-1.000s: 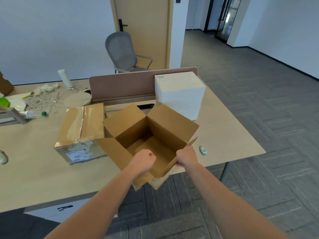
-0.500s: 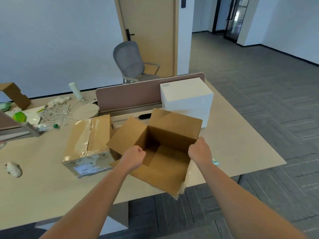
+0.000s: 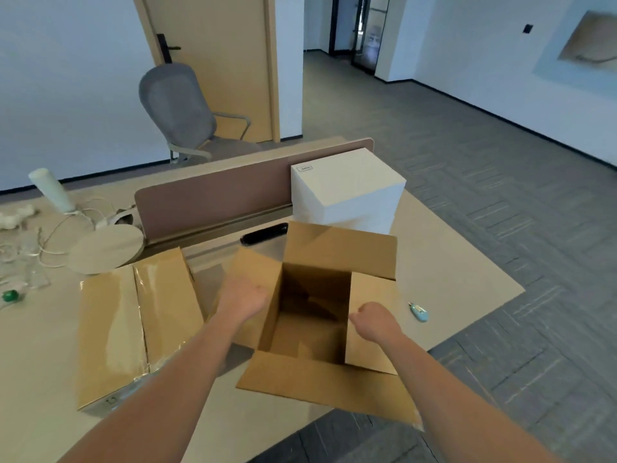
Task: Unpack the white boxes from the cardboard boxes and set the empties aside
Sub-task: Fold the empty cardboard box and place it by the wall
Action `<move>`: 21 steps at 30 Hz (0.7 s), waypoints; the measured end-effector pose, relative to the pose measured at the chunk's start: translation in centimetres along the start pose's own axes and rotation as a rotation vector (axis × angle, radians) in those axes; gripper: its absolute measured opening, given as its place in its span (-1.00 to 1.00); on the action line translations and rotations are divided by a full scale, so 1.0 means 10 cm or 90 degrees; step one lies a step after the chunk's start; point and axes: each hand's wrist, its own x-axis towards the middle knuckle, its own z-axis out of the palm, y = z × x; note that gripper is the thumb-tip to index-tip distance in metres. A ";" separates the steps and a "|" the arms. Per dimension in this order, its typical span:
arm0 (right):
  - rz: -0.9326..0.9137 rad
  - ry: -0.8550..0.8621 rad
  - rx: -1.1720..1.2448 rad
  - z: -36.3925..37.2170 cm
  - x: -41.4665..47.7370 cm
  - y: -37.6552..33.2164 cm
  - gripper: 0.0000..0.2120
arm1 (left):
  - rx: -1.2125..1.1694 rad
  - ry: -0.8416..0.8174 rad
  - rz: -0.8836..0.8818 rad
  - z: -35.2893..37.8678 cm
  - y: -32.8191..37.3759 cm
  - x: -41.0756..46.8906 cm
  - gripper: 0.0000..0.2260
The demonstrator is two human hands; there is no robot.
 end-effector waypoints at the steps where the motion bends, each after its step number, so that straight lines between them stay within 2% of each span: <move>1: 0.009 -0.013 -0.014 0.03 0.00 -0.02 -0.70 | 0.024 -0.010 -0.005 0.01 -0.08 0.10 -0.72; 4: 0.044 -0.027 -0.051 0.11 0.01 -0.04 -0.68 | 0.063 -0.022 -0.004 0.06 -0.27 0.36 -0.66; 8: 0.077 0.009 -0.035 0.16 -0.01 -0.05 -0.72 | -0.009 -0.017 -0.038 0.11 -0.43 0.63 -0.62; 11: 0.092 0.018 -0.031 0.14 -0.04 -0.09 -0.72 | -0.067 -0.002 0.013 -0.18 -0.16 0.40 -0.80; 13: 0.096 0.026 -0.024 0.10 -0.04 -0.11 -0.71 | -0.087 -0.008 0.059 -0.22 0.00 0.36 -0.72; 16: 0.098 0.038 0.012 0.04 -0.05 -0.14 -0.70 | -0.116 -0.117 0.138 -0.15 0.19 0.28 -0.70; 19: 0.101 0.036 0.032 0.01 -0.08 -0.13 -0.68 | -0.070 -0.246 0.177 0.05 0.24 0.22 -0.72; 21: 0.099 0.037 0.032 0.01 -0.11 -0.11 -0.70 | -0.018 -0.286 0.180 0.19 0.23 0.18 -0.71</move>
